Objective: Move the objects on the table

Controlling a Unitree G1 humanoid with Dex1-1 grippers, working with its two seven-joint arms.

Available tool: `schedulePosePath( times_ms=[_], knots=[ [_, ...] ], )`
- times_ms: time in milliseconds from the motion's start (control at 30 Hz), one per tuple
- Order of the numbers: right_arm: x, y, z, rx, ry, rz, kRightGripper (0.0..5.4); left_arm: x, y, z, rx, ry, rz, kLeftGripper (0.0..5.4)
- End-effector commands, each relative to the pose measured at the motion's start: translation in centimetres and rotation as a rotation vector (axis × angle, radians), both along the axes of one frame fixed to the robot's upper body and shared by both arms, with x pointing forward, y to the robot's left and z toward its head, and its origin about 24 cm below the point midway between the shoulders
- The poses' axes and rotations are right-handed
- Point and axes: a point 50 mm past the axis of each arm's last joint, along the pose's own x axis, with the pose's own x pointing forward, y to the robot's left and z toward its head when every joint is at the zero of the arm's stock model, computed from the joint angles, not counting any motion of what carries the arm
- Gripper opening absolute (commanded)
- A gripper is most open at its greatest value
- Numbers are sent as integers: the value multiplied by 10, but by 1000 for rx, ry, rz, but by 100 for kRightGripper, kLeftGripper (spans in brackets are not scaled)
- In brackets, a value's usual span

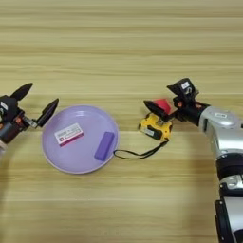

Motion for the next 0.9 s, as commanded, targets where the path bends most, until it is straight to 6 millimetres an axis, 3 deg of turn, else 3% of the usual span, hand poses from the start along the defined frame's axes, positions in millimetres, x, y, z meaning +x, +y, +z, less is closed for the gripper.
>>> schedulePosePath(
  times_ms=[33, 500, 633, 900],
  knots=[
    [10, 2, 5, -28, 29, -64, 540, 2, -3, 1, 3, -4, -13, 538],
    [20, -7, 12, -51, -40, -174, 540, 1, -5, 0, -1, 0, -21, 538],
    [17, -18, 21, -63, -124, -174, 540, 1, -5, 0, -2, 0, -20, 538],
    [2, -45, 22, -92, -159, -178, 540, 2, -4, 1, -10, 0, -26, 538]
  ],
)
